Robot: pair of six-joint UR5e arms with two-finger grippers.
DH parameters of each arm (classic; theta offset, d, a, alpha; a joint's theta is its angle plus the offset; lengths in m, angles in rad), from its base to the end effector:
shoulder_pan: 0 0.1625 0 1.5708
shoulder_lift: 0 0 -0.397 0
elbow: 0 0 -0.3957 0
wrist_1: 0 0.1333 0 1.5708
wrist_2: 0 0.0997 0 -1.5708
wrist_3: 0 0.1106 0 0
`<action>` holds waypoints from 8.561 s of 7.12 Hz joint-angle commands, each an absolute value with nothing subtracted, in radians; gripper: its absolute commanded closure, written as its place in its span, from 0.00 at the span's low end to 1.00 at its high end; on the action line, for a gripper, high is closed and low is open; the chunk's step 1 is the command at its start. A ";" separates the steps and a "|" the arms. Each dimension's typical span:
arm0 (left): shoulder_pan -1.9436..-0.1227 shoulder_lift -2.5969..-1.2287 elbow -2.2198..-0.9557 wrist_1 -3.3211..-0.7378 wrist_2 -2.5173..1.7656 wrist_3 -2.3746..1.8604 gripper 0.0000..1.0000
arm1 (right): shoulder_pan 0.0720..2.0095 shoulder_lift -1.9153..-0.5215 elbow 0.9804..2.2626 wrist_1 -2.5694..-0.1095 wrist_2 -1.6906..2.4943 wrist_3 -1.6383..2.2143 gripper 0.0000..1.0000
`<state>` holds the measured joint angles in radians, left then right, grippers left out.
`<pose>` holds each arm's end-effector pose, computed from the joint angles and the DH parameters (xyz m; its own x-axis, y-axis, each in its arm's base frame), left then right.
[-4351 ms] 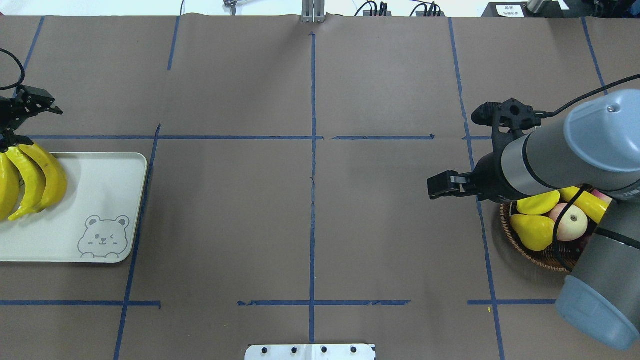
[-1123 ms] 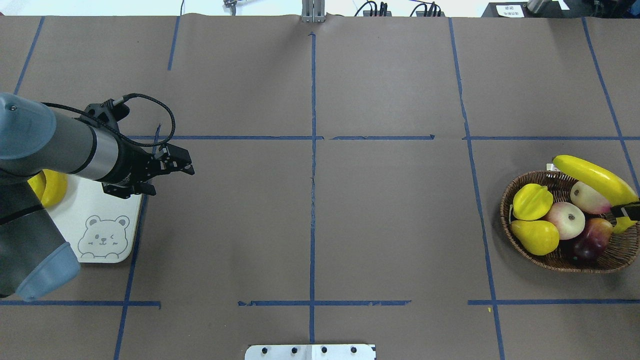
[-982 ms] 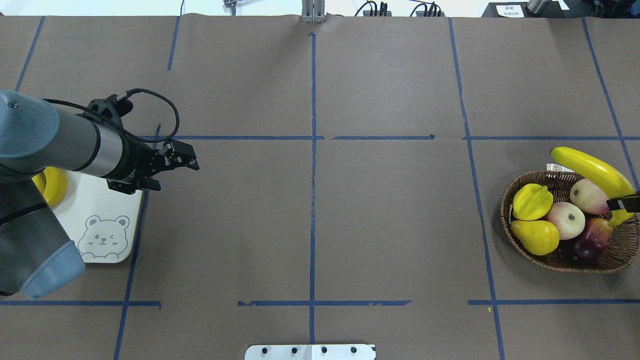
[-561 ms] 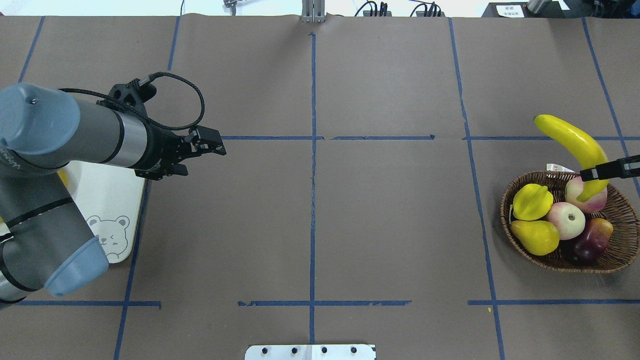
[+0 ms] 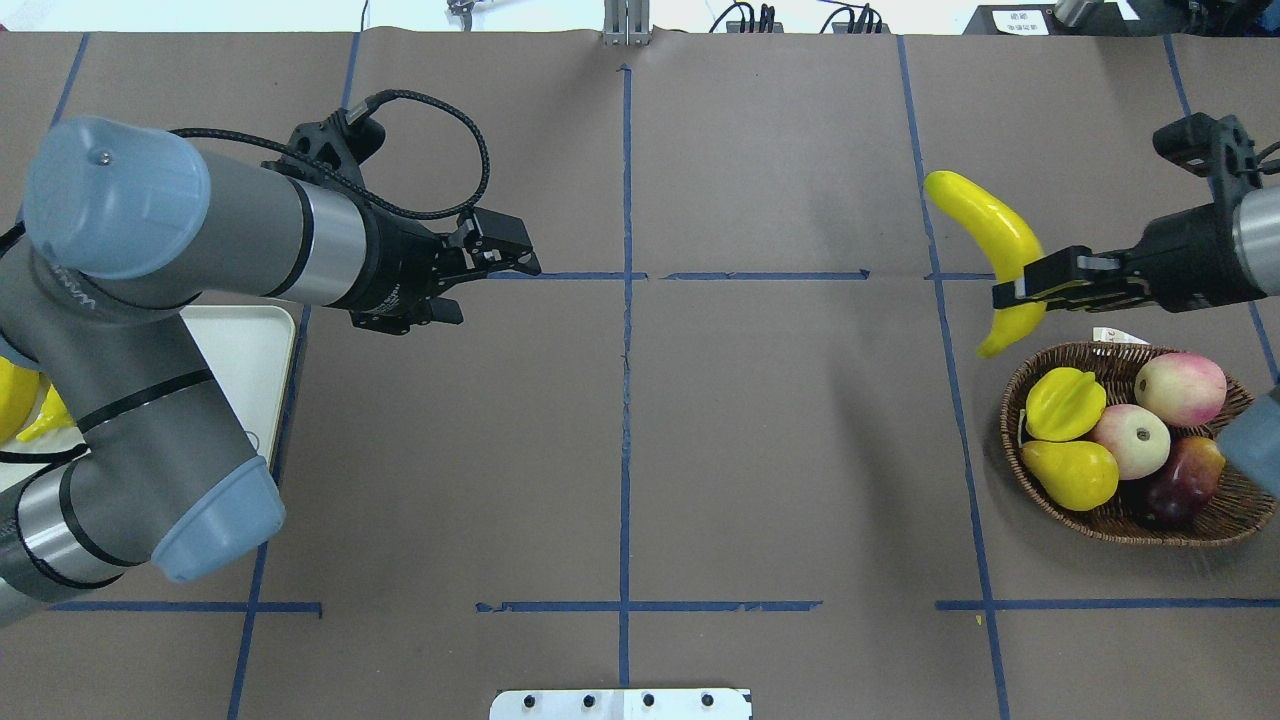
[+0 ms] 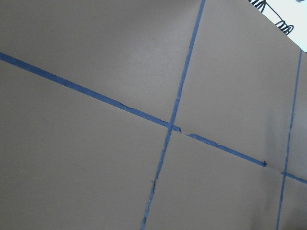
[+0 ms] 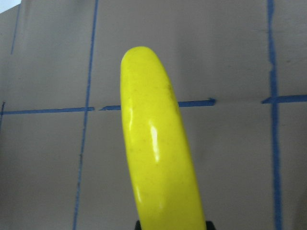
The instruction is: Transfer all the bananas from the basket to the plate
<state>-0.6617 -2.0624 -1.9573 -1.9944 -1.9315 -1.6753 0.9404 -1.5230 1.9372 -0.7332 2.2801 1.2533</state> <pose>0.3889 -0.4224 0.1394 0.1766 -0.2613 -0.9490 0.3267 0.9250 -0.1939 -0.2406 -0.4337 0.3314 0.2532 -0.0549 0.9659 -0.1783 0.9786 0.1024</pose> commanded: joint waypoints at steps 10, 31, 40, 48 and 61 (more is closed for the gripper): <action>-0.617 -2.281 -1.738 -2.068 -1.927 -1.844 0.01 | 0.390 -1.238 1.947 -0.684 1.615 1.557 0.99; -0.655 -2.140 -1.832 -1.793 -1.882 -1.679 1.00 | 0.513 -1.265 2.137 -1.193 1.842 1.516 0.00; -0.751 -1.995 -2.164 -1.121 -1.885 -1.367 1.00 | 0.883 -1.639 2.207 -1.396 2.158 0.772 0.00; -0.971 -1.634 -2.013 -1.646 -1.974 -1.592 1.00 | 1.481 -1.848 1.905 -1.396 2.405 -0.204 0.00; -1.197 -1.631 -1.575 -2.145 -2.236 -1.331 0.00 | 1.494 -1.875 1.910 -1.385 2.404 -0.209 0.00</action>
